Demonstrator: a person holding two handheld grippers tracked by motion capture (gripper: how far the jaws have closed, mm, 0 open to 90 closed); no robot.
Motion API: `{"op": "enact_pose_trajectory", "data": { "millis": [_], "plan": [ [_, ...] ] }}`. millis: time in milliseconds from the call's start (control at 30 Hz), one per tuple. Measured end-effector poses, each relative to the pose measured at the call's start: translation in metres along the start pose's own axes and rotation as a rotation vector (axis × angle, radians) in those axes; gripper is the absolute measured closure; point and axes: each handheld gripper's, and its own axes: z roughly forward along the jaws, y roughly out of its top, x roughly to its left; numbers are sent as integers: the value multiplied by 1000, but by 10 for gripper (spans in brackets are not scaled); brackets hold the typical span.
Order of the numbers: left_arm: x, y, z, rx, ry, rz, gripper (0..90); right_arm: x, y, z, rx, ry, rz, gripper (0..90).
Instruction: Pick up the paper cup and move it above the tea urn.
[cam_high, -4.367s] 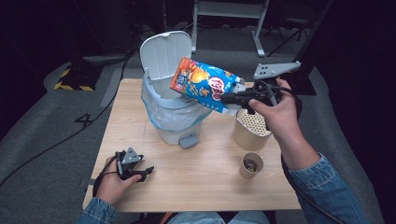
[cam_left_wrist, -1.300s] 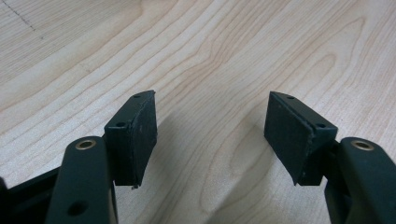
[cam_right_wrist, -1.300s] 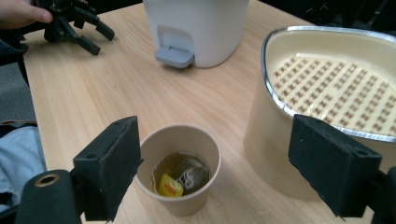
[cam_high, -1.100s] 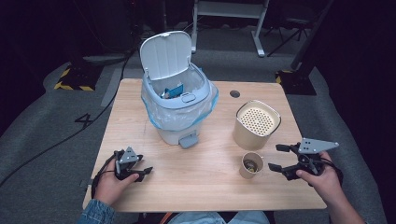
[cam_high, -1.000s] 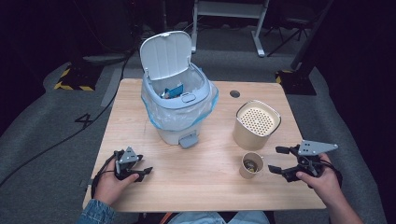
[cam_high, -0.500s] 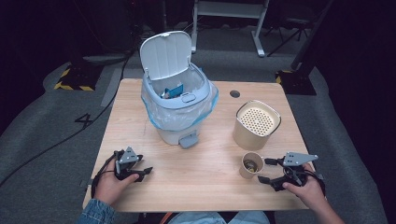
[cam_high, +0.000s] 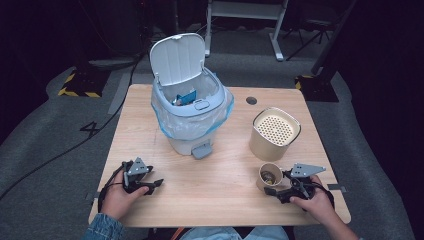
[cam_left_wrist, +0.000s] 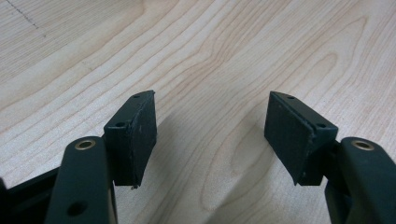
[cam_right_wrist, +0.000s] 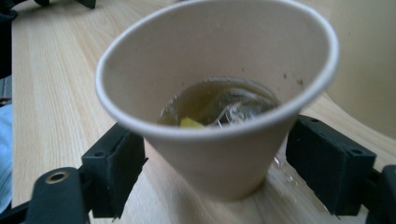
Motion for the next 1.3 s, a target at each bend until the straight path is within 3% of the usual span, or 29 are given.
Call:
{"op": "enact_pose_trajectory", "data": {
  "millis": [167, 233, 600, 833, 1100, 1300],
  "plan": [
    [0, 0, 0, 0, 0, 0, 348, 2, 2, 5, -24, -12, -11, 183],
    [0, 0, 0, -1, 0, -1, 347, 4, 3, 8, -46, -16, -32, 209],
    [0, 0, 0, 0, 1, -1, 344, 3, 3, 7, -65, -37, -38, 279],
    [0, 0, 0, 0, 0, 0, 344, 3, 13, -6, -85, -45, -43, 281],
    [0, 0, 0, 0, 0, 0, 344, -1, 29, -27, -57, -12, -109, 289],
    [0, 0, 0, -1, -1, -10, 342, -9, 43, -50, -49, -24, -104, 290]
  ]
}}
